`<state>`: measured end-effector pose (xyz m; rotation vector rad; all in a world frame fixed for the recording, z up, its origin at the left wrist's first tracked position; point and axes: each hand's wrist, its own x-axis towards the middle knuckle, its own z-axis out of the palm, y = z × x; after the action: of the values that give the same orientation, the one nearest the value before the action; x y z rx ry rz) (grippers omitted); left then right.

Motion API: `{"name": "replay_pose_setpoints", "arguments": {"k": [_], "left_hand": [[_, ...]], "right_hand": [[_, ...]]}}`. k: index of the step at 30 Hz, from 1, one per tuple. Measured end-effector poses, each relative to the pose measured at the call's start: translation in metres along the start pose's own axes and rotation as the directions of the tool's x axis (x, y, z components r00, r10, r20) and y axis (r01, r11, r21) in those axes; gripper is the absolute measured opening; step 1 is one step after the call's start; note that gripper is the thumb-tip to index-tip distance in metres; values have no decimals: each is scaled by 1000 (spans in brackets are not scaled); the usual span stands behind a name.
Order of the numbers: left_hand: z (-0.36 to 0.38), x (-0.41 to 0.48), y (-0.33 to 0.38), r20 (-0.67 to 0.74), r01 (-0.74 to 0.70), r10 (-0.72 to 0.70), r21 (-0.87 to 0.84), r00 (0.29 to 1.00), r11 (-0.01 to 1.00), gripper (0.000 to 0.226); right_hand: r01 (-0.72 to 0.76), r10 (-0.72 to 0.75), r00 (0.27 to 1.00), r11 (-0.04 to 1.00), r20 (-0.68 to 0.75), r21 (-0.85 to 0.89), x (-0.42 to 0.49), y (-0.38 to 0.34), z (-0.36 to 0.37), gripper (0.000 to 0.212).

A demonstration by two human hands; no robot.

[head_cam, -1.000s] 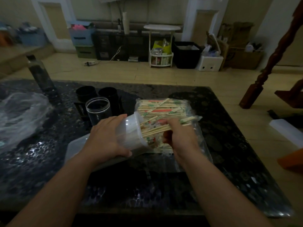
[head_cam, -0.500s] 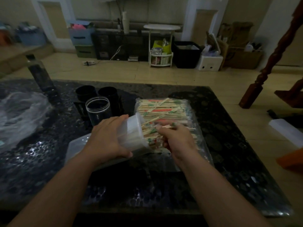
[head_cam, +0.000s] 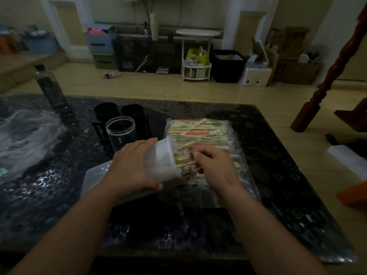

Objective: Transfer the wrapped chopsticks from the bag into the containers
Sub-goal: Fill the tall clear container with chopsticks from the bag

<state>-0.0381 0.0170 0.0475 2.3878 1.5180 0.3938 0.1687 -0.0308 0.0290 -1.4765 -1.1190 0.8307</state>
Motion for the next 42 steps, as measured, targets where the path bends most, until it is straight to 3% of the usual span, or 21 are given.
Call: {"name": "replay_pose_setpoints", "arguments": {"k": [2, 7, 10, 14, 17, 20, 23, 26, 29, 33, 38, 42], "left_hand": [[-1, 0, 0, -4, 1, -1, 0, 1000, 1000, 133], [-1, 0, -2, -35, -1, 0, -20, 999, 1000, 133], [-1, 1, -3, -42, 11, -13, -30, 999, 999, 134], [0, 2, -3, -51, 21, -23, -30, 998, 999, 134], [0, 2, -4, -55, 23, -25, -33, 998, 999, 133], [1, 3, -6, -59, 21, -23, -34, 998, 999, 133], [0, 3, -5, -52, 27, -30, -51, 998, 998, 133], [1, 3, -6, -48, 28, -31, -62, 998, 998, 133], [1, 4, -7, -48, 22, -25, -66, 999, 998, 133], [1, 5, -9, -49, 18, -21, -49, 999, 999, 132], [3, 7, -12, -36, 14, -16, -45, 999, 999, 132], [1, 7, -10, -25, 20, -21, -67, 999, 998, 133]], "right_hand": [[-17, 17, 998, 1000, 55, -4, -2, 1, 1, 21], [-77, 74, 994, 997, -85, -31, 7, 2, -18, 21], [-118, 120, 993, 958, -11, -260, 10, 11, -28, 23], [-92, 190, 979, 745, 77, -661, 10, 21, -35, 11], [-89, 334, 933, 566, 130, -819, 9, 29, -31, 9], [-121, 443, 888, 488, 125, -864, 4, 38, -21, 22], [-216, 539, 836, 495, 102, -842, -2, 51, -12, 42], [-221, 579, 793, 560, 186, -799, -3, 62, 1, 51], [-261, 510, 835, 696, 205, -669, -6, 58, 12, 54], [-61, 196, 969, 778, 149, -626, -6, 64, 18, 24], [225, -37, 973, 370, 227, -901, -2, 73, 13, 32], [256, -84, 967, 382, 242, -888, 0, 82, 12, 20]]}}
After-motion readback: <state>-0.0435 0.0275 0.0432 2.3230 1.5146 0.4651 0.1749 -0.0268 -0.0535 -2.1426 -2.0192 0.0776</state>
